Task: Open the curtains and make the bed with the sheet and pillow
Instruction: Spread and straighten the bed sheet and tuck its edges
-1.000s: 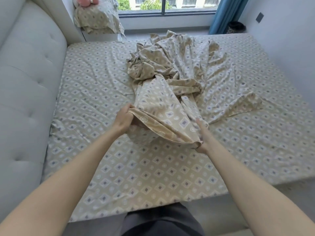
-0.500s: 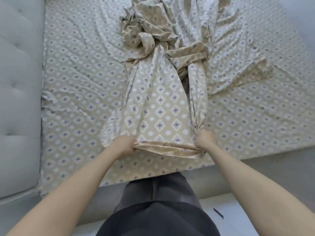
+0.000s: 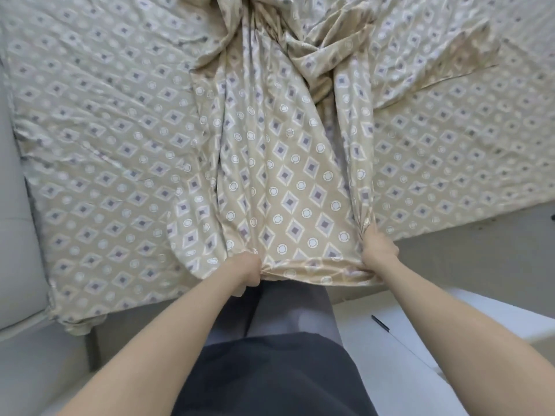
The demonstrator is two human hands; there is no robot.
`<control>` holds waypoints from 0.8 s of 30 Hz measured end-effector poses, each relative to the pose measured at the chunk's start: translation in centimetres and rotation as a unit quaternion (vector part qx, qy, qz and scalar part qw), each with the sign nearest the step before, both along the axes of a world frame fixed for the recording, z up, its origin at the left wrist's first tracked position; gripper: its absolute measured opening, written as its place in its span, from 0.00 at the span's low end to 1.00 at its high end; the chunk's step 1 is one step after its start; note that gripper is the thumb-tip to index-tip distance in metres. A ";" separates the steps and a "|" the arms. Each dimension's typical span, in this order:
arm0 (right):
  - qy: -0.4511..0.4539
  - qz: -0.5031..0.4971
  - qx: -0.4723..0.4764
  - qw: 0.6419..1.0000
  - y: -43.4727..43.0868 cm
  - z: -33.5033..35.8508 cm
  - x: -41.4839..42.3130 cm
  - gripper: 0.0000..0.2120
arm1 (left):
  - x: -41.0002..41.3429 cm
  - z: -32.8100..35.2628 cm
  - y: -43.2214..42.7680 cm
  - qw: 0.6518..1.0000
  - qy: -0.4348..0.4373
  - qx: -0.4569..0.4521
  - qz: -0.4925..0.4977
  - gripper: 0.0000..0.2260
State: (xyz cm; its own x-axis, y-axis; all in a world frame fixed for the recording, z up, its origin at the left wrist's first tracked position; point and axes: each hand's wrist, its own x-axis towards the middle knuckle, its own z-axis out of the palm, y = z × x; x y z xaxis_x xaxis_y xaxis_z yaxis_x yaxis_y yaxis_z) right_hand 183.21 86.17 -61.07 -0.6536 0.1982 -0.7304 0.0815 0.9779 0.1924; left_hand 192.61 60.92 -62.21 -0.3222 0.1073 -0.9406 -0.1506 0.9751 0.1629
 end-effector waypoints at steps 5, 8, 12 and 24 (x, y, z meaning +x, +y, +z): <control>-0.009 -0.128 -0.051 0.990 1.6 -1.9 0.7 0.30 | 1.1 -2.8 0.1 0.998 -0.043 0.019 0.036 0.17; 0.004 -0.180 -0.048 0.983 1.1 -1.9 0.4 0.40 | 0.7 -2.8 -0.8 0.995 -0.052 0.060 0.064 0.28; 0.021 -0.155 -0.061 0.986 -0.6 -0.8 -0.5 0.36 | -2.3 -0.9 -1.9 0.991 -0.006 0.082 0.109 0.21; 0.115 -0.155 -0.148 0.970 -3.9 8.8 -8.0 0.20 | -16.4 11.5 -3.1 0.905 0.214 0.220 0.294 0.16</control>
